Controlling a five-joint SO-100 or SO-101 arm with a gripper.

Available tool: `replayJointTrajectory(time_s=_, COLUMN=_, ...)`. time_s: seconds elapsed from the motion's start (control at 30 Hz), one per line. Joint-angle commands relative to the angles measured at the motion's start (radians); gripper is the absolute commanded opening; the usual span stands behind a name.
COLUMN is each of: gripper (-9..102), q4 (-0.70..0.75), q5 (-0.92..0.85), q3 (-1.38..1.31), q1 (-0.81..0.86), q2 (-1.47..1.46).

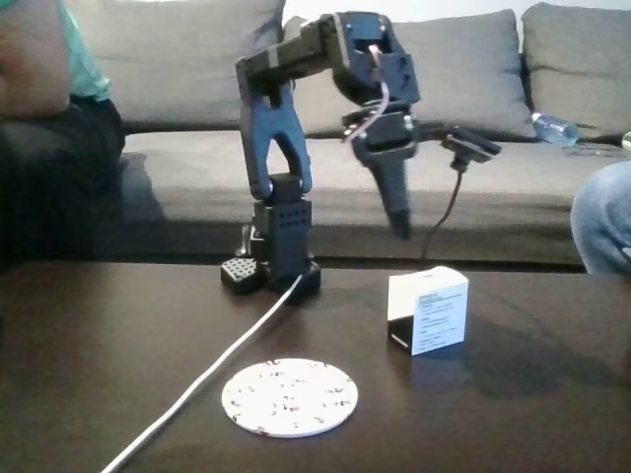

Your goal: Grasp a servo box and put it on the zirlivani.

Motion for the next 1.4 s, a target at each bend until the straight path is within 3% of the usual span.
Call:
replayJointTrajectory(time_s=0.0, gripper=15, q4=-0.014, q5=0.006, q3=-0.032, q1=0.054, q2=0.031)
replayJointTrajectory(time_s=0.13, gripper=16, q4=0.014, q5=-0.044, q3=-0.025, q1=0.032, q2=0.032)
replayJointTrajectory(time_s=0.27, gripper=22, q4=0.124, q5=-0.337, q3=0.044, q1=-0.124, q2=0.048)
replayJointTrajectory(time_s=0.4, gripper=30, q4=0.127, q5=-0.298, q3=0.051, q1=-0.141, q2=0.048)
replayJointTrajectory(time_s=0.83, gripper=31, q4=0.155, q5=-0.287, q3=0.069, q1=-0.265, q2=0.034)
replayJointTrajectory(time_s=1.37, gripper=36, q4=0.003, q5=-0.285, q3=0.252, q1=-0.308, q2=0.031)
